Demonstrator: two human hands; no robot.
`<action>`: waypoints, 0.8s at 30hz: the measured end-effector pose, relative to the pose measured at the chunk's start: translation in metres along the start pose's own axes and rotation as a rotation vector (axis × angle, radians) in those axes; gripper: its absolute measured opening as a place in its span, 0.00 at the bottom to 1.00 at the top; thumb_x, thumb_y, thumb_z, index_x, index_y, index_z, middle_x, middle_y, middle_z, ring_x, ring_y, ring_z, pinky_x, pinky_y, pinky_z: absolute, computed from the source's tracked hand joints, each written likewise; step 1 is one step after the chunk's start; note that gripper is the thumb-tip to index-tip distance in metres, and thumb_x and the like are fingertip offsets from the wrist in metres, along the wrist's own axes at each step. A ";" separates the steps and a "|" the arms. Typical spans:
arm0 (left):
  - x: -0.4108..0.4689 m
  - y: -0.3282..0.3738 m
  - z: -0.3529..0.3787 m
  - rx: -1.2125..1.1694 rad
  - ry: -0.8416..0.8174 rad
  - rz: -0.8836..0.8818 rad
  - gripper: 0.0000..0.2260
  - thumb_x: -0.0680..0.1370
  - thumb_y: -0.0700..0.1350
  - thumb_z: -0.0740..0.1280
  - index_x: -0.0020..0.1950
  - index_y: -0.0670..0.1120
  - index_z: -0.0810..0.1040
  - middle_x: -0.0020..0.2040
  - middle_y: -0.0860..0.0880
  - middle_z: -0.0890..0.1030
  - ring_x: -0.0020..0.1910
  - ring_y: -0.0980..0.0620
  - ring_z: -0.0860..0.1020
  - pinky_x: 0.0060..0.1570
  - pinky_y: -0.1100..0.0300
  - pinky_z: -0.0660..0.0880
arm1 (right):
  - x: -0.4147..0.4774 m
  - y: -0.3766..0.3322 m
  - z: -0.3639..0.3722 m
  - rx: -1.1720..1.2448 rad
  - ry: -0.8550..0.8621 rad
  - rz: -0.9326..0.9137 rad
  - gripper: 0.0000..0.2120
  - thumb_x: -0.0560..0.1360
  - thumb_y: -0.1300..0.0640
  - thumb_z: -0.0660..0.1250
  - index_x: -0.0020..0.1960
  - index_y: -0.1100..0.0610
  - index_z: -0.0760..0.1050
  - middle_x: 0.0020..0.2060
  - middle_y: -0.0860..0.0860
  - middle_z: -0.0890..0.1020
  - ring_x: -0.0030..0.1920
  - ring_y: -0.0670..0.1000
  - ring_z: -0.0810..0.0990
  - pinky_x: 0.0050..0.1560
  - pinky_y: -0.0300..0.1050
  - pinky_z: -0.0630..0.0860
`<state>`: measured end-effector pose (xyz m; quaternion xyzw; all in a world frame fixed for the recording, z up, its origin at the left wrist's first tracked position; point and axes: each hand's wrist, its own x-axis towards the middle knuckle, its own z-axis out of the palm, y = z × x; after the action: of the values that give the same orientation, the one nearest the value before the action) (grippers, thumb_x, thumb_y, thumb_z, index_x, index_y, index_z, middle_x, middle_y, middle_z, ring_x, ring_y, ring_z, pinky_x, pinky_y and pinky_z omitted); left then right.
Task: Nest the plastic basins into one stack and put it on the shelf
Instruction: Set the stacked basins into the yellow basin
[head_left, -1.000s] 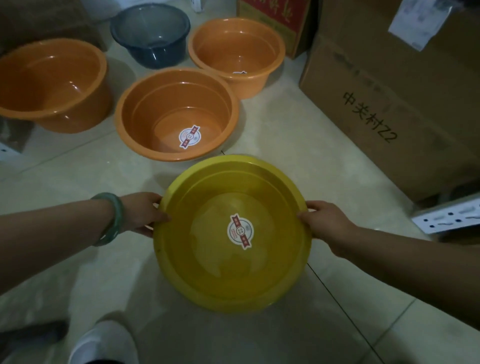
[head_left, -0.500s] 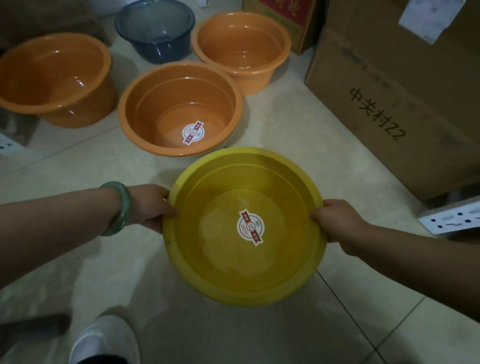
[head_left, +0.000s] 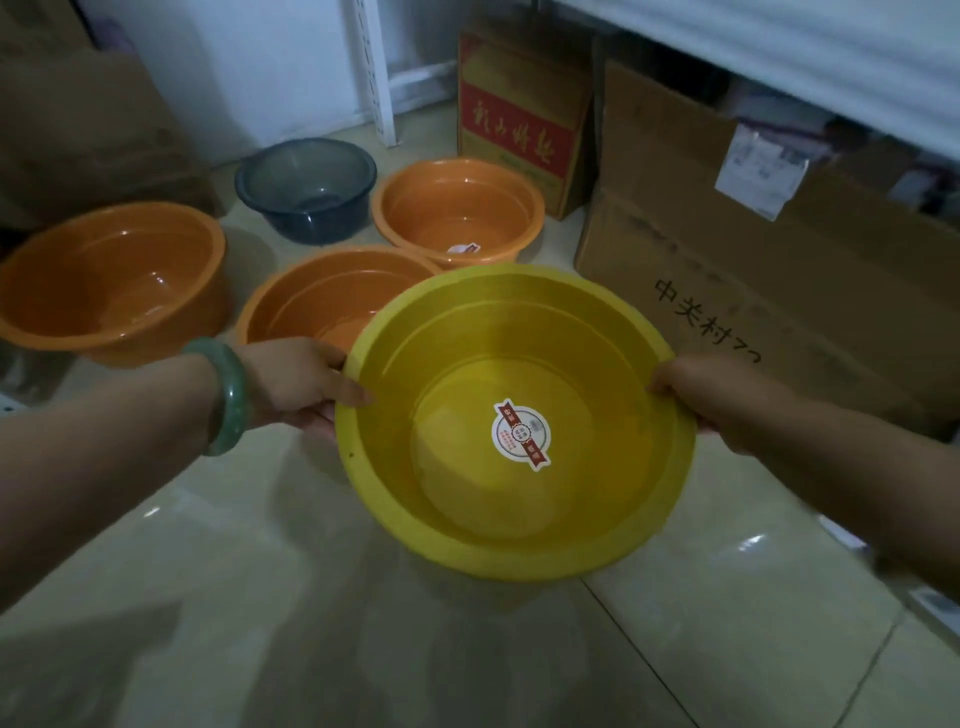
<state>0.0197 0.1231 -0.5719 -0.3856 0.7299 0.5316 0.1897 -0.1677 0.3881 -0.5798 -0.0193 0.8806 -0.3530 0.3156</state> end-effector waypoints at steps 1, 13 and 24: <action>-0.001 0.009 -0.006 0.012 0.020 0.027 0.11 0.76 0.37 0.65 0.57 0.37 0.75 0.42 0.38 0.85 0.31 0.50 0.83 0.31 0.59 0.82 | 0.000 -0.010 -0.003 0.011 0.011 -0.016 0.08 0.76 0.61 0.63 0.54 0.62 0.72 0.42 0.57 0.77 0.41 0.56 0.77 0.40 0.50 0.74; 0.012 0.013 -0.104 -0.155 0.467 0.127 0.10 0.76 0.41 0.66 0.55 0.39 0.78 0.38 0.44 0.81 0.34 0.49 0.78 0.22 0.66 0.75 | 0.019 -0.106 0.043 0.231 0.031 -0.180 0.22 0.76 0.58 0.66 0.65 0.70 0.72 0.52 0.67 0.80 0.49 0.64 0.80 0.48 0.62 0.79; 0.047 -0.029 -0.148 -0.403 0.605 0.110 0.09 0.77 0.47 0.65 0.55 0.48 0.76 0.44 0.46 0.80 0.42 0.47 0.80 0.40 0.55 0.77 | 0.050 -0.153 0.127 0.373 -0.041 -0.215 0.10 0.76 0.58 0.66 0.56 0.58 0.78 0.43 0.52 0.80 0.49 0.57 0.80 0.45 0.51 0.77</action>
<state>0.0319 -0.0339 -0.5683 -0.5152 0.6533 0.5360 -0.1430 -0.1642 0.1828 -0.5796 -0.0613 0.7862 -0.5411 0.2922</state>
